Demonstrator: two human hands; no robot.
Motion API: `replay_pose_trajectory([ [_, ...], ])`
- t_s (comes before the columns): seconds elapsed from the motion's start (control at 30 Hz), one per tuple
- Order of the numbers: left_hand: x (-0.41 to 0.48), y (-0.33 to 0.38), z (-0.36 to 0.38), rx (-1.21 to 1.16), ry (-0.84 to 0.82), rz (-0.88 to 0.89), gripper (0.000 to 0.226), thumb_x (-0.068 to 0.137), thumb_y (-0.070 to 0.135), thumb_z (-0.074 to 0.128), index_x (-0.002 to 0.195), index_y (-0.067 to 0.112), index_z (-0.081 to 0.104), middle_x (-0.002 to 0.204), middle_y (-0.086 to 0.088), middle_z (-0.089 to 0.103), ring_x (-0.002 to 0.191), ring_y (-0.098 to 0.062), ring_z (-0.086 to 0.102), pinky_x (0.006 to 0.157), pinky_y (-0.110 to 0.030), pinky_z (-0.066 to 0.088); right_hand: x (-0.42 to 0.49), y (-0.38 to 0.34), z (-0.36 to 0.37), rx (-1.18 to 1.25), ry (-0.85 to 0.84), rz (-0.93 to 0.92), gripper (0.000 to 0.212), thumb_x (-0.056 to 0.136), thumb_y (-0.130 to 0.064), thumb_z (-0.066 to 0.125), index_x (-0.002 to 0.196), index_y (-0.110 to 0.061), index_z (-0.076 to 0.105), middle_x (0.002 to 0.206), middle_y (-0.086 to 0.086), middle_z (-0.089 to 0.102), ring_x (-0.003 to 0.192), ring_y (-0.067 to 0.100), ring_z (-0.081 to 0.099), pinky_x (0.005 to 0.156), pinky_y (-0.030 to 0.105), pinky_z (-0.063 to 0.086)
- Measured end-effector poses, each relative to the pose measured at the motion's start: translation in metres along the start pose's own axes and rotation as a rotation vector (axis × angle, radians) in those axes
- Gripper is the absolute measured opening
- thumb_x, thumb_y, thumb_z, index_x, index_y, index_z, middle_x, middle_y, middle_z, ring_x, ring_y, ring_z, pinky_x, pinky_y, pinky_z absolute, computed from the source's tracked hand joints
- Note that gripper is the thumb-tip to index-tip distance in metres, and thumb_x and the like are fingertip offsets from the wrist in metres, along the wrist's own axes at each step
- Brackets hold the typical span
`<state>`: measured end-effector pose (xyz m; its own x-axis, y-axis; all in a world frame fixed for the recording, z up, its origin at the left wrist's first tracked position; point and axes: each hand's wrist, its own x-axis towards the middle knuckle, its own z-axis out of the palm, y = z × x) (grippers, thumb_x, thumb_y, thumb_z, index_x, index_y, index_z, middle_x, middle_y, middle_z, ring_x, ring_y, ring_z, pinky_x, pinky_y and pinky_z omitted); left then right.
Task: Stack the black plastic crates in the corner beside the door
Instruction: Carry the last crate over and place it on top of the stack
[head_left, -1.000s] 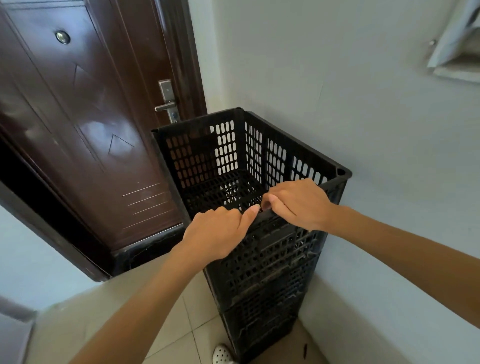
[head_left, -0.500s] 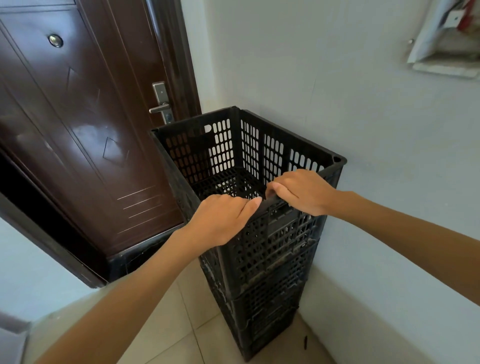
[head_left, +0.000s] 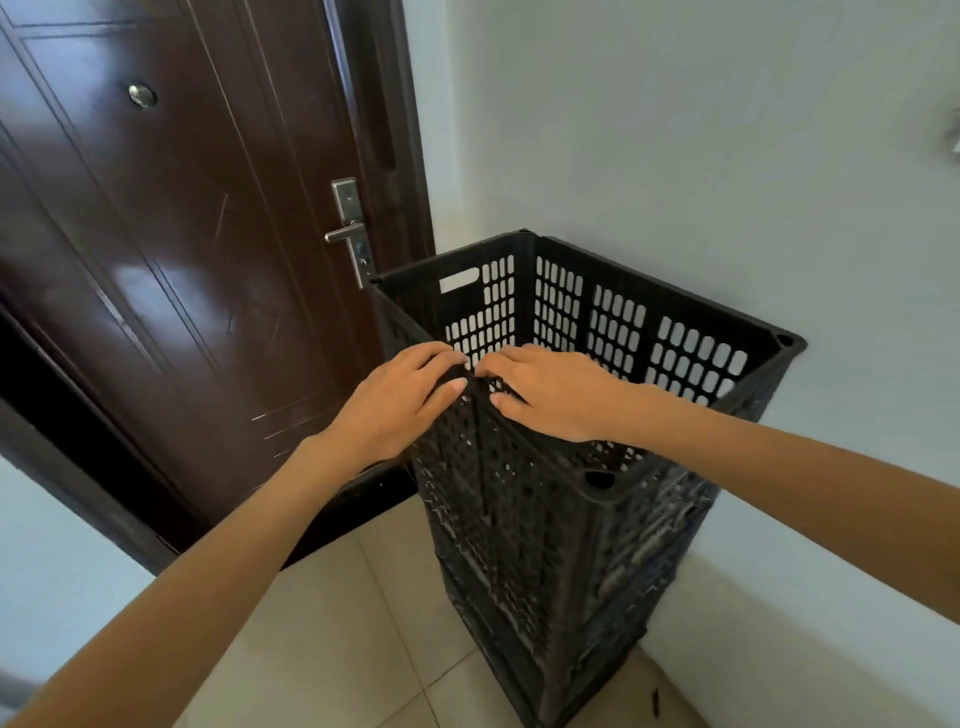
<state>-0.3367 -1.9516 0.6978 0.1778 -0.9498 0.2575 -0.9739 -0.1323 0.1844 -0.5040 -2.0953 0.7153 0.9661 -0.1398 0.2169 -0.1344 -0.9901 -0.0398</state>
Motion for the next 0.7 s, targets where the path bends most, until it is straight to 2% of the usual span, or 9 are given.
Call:
replay_pose_trajectory([
  [0.17,-0.011,-0.061,-0.013,-0.001,0.006,0.033,0.050,0.103,0.043,0.037,0.149,0.024,0.035,0.150,0.004,0.041,0.139,-0.015,0.038,0.112,-0.035,0.038,0.045,-0.022,0.009,-0.071,0.021,0.088,0.051,0.096,-0.041,0.042,0.142,-0.022,0.033,0.138,-0.001,0.047,0.122,0.020,0.048,0.086,0.039,0.049],
  [0.3,-0.006,-0.105,-0.014,0.047,0.012,0.122,0.055,0.103,0.041,0.039,0.153,0.020,0.027,0.156,0.001,0.033,0.145,-0.017,0.029,0.116,-0.030,0.027,0.073,-0.034,0.023,-0.148,-0.010,0.189,0.062,0.096,-0.044,0.042,0.147,-0.015,0.024,0.142,0.004,0.043,0.124,0.025,0.046,0.088,0.040,0.048],
  [0.47,0.046,-0.140,-0.009,0.129,-0.077,0.163,0.060,0.104,0.045,0.031,0.157,0.022,0.015,0.165,-0.002,0.016,0.153,-0.023,0.009,0.123,-0.042,0.017,0.105,-0.033,0.046,-0.176,-0.141,0.333,0.070,0.099,-0.039,0.038,0.153,-0.011,0.004,0.150,0.008,0.034,0.132,0.028,0.040,0.096,0.043,0.044],
  [0.63,0.115,-0.167,0.005,0.148,-0.153,0.211,0.057,0.104,0.048,0.017,0.157,0.027,0.015,0.165,0.002,0.014,0.153,-0.020,0.004,0.124,-0.044,0.009,0.143,-0.021,0.057,-0.204,-0.142,0.405,0.067,0.100,-0.036,0.038,0.152,-0.009,0.008,0.147,0.009,0.040,0.127,0.028,0.045,0.093,0.044,0.047],
  [0.7,0.139,-0.179,0.008,0.135,-0.161,0.208,0.055,0.105,0.046,0.014,0.157,0.028,0.016,0.165,0.004,0.015,0.153,-0.018,0.002,0.124,-0.043,0.005,0.159,-0.021,0.061,-0.169,-0.102,0.390,0.063,0.099,-0.034,0.041,0.150,-0.007,0.015,0.137,0.009,0.048,0.119,0.028,0.052,0.085,0.043,0.050],
])
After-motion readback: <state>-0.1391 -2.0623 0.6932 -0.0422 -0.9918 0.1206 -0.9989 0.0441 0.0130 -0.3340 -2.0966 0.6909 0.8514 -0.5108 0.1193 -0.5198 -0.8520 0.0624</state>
